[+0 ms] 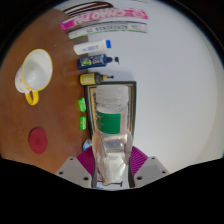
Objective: Pour water
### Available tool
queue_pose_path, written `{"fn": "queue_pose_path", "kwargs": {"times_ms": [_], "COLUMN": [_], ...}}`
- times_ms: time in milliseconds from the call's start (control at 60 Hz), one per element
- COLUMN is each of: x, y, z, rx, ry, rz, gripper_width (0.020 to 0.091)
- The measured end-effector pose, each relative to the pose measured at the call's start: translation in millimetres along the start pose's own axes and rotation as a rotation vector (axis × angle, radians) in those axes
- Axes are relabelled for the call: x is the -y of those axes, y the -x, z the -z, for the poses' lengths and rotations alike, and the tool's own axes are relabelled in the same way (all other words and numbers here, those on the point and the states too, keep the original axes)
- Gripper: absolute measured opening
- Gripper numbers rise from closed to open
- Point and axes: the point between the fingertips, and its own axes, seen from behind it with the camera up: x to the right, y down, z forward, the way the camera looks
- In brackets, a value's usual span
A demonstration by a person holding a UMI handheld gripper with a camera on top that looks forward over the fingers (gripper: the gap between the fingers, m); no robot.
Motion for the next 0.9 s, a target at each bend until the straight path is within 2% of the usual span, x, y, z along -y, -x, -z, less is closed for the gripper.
{"fn": "queue_pose_path", "kwargs": {"times_ms": [100, 200, 317, 467, 650, 900], "x": [45, 79, 91, 88, 83, 56], "y": [30, 45, 60, 64, 39, -4], "z": [3, 9, 8, 8, 14, 21], "rx": [-0.012, -0.05, -0.053, -0.023, 0.027, 0.2], "ry": [-0.05, -0.065, -0.058, -0.043, -0.077, -0.107], "rz": [0.228, 0.461, 0.614, 0.6, 0.275, -0.614], "gripper_width": [0.0418, 0.0421, 0.042, 0.0424, 0.0422, 0.0425]}}
